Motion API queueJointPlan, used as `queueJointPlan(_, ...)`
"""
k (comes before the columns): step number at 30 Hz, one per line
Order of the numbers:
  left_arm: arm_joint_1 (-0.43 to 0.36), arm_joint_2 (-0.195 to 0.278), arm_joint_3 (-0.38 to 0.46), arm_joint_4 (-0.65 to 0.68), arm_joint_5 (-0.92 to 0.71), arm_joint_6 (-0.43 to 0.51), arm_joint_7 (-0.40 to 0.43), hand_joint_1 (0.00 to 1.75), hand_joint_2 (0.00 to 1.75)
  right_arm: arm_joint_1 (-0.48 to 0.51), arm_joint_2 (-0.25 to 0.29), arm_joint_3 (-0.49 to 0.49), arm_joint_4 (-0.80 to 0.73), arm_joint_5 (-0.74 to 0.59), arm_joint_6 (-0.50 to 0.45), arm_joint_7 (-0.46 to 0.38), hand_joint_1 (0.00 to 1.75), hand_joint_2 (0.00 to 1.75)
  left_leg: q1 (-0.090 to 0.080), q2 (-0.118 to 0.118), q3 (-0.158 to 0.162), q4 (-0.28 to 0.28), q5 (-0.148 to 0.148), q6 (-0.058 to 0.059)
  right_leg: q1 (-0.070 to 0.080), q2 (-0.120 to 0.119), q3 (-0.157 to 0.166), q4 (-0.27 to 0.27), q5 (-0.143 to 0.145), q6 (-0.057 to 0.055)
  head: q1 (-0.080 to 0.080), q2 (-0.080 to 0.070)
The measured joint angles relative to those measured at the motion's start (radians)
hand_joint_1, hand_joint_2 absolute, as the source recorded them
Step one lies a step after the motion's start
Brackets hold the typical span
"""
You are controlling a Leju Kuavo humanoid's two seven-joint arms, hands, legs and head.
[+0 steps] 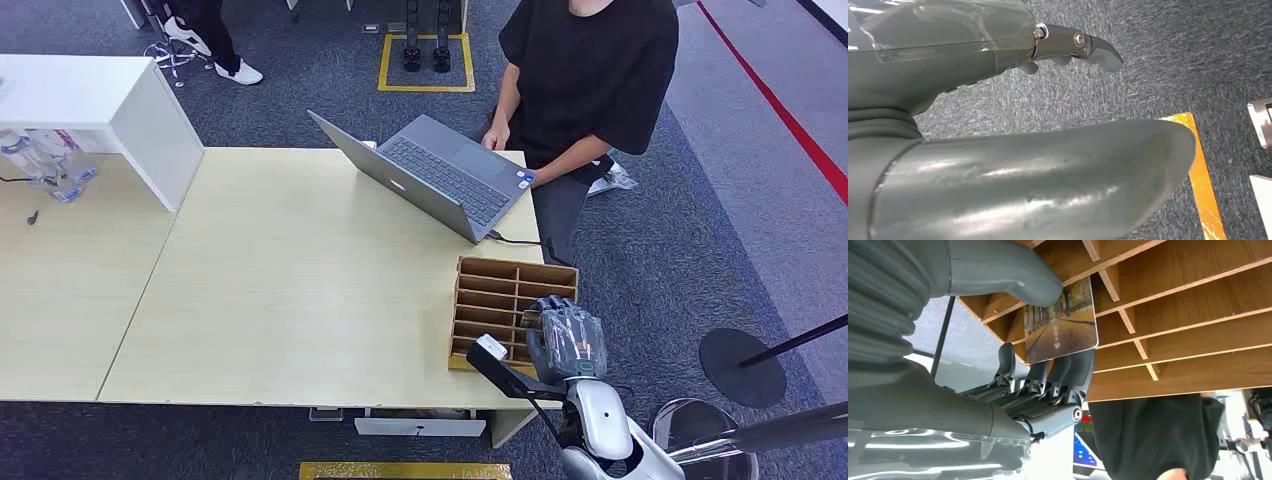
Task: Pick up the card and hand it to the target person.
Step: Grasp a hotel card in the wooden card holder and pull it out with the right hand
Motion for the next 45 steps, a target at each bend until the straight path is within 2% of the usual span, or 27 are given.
queueJointPlan(4,0.000,0.000,-0.002,0.000,0.000,0.000,0.000,0.00,0.00,-0.001,0.000,0.000,0.000,-0.013,0.002,-0.005,0.99,1.75,0.000,0.000,0.000,0.000,0.000,0.000,0.000,0.000,0.000,0.000,0.000,0.000,0.000,0.000)
queueJointPlan(9,0.000,0.000,-0.004,0.000,0.000,0.000,0.000,0.00,0.00,-0.004,0.000,0.001,0.000,-0.018,0.004,-0.009,1.33,1.75,0.000,0.000,0.000,0.000,0.000,0.000,0.000,0.000,0.000,0.000,0.000,0.000,0.000,0.000)
queueJointPlan(12,0.000,0.000,-0.004,0.000,0.000,0.000,0.000,0.00,0.00,-0.007,0.000,0.001,0.000,-0.022,0.003,-0.010,1.47,1.75,0.000,0.000,0.000,0.000,0.000,0.000,0.000,0.000,0.000,0.000,0.000,0.000,0.000,0.000)
queueJointPlan(18,0.000,0.000,-0.004,0.000,0.000,0.000,0.000,0.00,0.00,-0.008,0.000,0.002,0.000,-0.024,0.002,-0.015,1.62,1.75,0.000,0.000,0.000,0.000,0.000,0.000,0.000,0.000,0.000,0.000,0.000,0.000,0.000,0.000)
queueJointPlan(26,0.000,0.000,-0.004,0.000,0.000,0.000,0.000,0.00,0.00,-0.013,0.001,0.013,-0.006,-0.025,-0.001,-0.019,1.63,1.75,0.000,0.000,0.000,0.000,0.000,0.000,0.000,0.000,0.000,0.000,0.000,0.000,0.000,0.000)
queueJointPlan(33,0.000,0.000,-0.004,0.000,0.000,0.000,-0.001,0.00,0.00,-0.017,0.001,0.017,-0.010,-0.022,-0.003,-0.021,1.74,1.75,0.000,0.000,0.000,0.000,0.000,0.000,0.000,0.000,0.000,0.000,0.000,0.000,0.000,0.000)
queueJointPlan(45,0.001,0.000,-0.004,0.000,0.000,0.001,-0.004,0.00,0.00,-0.019,-0.022,0.021,-0.133,0.034,0.061,0.000,1.68,1.75,0.000,0.000,0.000,0.000,0.000,0.000,0.000,0.000,0.000,0.000,0.000,0.000,0.000,0.000)
